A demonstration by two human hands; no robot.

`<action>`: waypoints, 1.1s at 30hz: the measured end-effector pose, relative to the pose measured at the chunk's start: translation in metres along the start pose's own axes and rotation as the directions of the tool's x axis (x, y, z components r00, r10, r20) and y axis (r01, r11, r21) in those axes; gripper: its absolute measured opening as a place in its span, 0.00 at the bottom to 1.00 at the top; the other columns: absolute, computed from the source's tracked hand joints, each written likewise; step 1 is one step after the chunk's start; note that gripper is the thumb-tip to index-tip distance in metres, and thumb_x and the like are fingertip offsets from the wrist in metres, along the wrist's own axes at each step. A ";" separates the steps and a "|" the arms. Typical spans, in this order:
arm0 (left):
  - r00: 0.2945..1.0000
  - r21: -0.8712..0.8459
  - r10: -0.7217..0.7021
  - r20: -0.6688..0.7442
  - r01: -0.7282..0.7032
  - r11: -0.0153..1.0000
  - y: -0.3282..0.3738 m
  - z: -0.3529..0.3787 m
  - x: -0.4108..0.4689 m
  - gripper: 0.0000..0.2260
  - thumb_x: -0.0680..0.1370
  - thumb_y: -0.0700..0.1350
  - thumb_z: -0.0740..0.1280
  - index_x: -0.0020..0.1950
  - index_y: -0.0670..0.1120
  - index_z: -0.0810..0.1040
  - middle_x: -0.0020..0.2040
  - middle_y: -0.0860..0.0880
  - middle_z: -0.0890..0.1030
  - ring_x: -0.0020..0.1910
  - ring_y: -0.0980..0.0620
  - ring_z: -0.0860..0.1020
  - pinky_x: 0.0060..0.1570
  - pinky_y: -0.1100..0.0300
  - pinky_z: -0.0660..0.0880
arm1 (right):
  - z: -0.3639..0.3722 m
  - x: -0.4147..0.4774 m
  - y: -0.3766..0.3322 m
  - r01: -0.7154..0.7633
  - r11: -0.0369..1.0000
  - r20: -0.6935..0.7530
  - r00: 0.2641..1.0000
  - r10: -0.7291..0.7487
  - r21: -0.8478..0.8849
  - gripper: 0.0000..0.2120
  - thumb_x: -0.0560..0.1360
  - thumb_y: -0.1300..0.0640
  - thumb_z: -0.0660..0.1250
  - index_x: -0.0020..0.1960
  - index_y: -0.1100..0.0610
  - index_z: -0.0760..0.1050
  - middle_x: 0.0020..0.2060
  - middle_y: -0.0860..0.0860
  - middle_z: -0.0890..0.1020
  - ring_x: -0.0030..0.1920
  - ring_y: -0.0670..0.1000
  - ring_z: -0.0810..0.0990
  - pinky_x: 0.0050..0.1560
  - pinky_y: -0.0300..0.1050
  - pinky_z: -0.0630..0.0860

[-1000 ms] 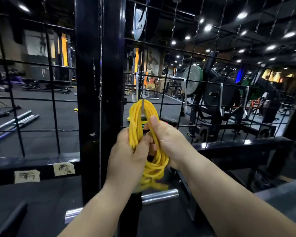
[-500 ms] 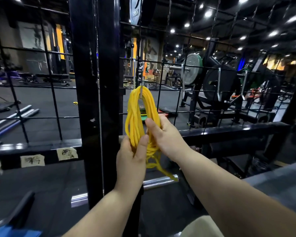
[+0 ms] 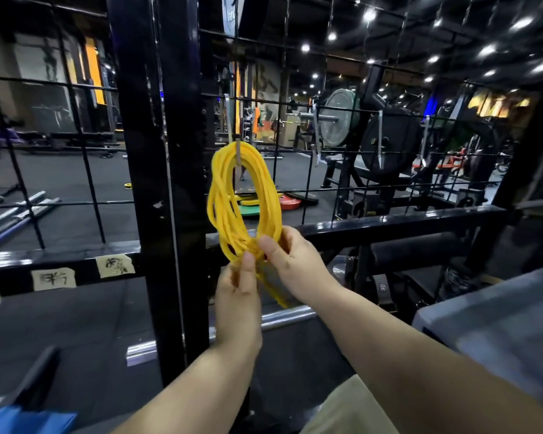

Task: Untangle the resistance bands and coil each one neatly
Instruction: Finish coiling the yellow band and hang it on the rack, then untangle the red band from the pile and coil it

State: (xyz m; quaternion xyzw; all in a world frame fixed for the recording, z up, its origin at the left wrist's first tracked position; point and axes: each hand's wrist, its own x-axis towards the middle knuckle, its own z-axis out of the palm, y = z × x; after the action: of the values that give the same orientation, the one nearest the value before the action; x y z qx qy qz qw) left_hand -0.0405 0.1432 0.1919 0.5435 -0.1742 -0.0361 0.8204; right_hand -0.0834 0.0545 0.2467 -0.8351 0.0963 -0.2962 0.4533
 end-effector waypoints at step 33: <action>0.458 0.466 -0.347 0.819 -0.177 0.867 -0.178 0.385 -0.267 0.14 0.77 0.52 0.67 0.52 0.42 0.75 0.53 0.41 0.80 0.55 0.40 0.77 0.56 0.51 0.72 | -0.343 -0.314 0.191 -0.811 0.574 -0.916 0.139 0.377 0.114 0.09 0.80 0.52 0.62 0.48 0.57 0.74 0.40 0.53 0.80 0.46 0.57 0.77 0.44 0.46 0.67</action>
State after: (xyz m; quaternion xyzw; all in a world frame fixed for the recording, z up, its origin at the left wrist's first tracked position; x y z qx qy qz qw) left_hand -0.3926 -0.2009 0.0994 0.6409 -0.5479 -0.3095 0.4396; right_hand -0.5157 -0.1598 0.1054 -0.5095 0.7072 -0.4361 0.2239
